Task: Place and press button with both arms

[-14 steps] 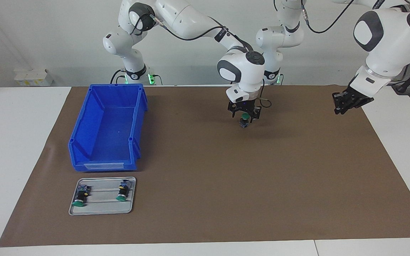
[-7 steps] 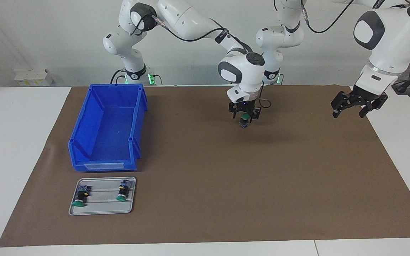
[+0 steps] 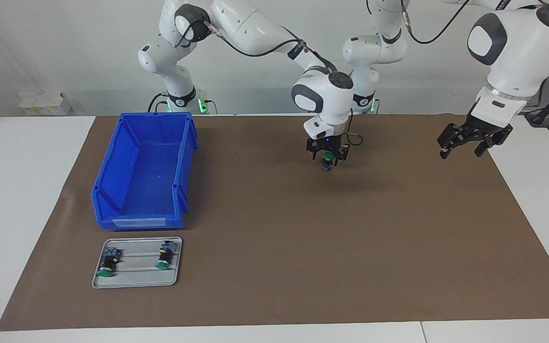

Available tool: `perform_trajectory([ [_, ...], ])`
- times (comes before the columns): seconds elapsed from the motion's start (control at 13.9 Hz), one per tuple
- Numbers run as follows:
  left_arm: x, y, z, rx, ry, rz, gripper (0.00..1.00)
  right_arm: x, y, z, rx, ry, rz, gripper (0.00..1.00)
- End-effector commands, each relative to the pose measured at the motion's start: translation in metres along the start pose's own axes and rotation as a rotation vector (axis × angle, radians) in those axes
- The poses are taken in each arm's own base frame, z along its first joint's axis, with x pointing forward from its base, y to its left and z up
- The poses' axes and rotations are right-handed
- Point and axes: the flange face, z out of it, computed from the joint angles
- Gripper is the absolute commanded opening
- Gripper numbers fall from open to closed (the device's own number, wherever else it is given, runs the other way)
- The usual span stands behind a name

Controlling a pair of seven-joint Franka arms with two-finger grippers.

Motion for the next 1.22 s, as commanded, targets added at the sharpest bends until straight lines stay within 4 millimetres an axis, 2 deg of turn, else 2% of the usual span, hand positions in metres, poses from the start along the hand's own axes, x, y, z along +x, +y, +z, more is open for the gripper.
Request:
perform_trajectory([
  [0.0, -0.008, -0.005, -0.015, 0.003, -0.038, -0.023, 1.0, -0.007, 0.002, 0.002, 0.009, 0.012, 0.014, 0.85],
  [0.14, -0.007, 0.007, -0.029, 0.0, -0.03, -0.007, 1.0, -0.008, 0.001, 0.001, 0.017, 0.012, 0.023, 0.84],
  [0.29, -0.008, 0.023, -0.034, -0.003, -0.014, -0.002, 1.0, -0.009, 0.002, 0.001, 0.019, 0.011, 0.026, 0.81],
  [0.5, -0.013, 0.028, -0.03, -0.005, -0.023, -0.036, 1.0, -0.007, 0.001, 0.002, 0.02, 0.02, 0.022, 0.7],
  [0.65, -0.017, 0.028, -0.027, -0.005, -0.032, -0.028, 1.0, -0.007, 0.0, 0.001, 0.035, 0.026, 0.017, 0.54],
  [0.72, -0.02, 0.021, -0.026, -0.004, -0.037, -0.033, 1.0, -0.007, 0.0, 0.001, 0.036, 0.026, 0.017, 0.49],
  [0.79, -0.023, 0.018, -0.021, -0.003, -0.048, -0.028, 1.0, -0.008, 0.0, 0.001, 0.037, 0.025, 0.016, 0.33],
  [0.86, -0.027, 0.019, -0.019, -0.003, -0.056, -0.022, 1.0, -0.007, 0.0, 0.0, 0.037, 0.026, 0.018, 0.11],
  [0.94, -0.03, 0.018, -0.014, -0.002, -0.068, -0.023, 1.0, -0.007, -0.001, -0.001, 0.038, 0.028, 0.015, 0.0],
  [1.15, -0.034, 0.011, -0.014, -0.001, -0.073, -0.043, 1.0, 0.002, -0.002, -0.013, 0.044, 0.049, 0.01, 0.0],
])
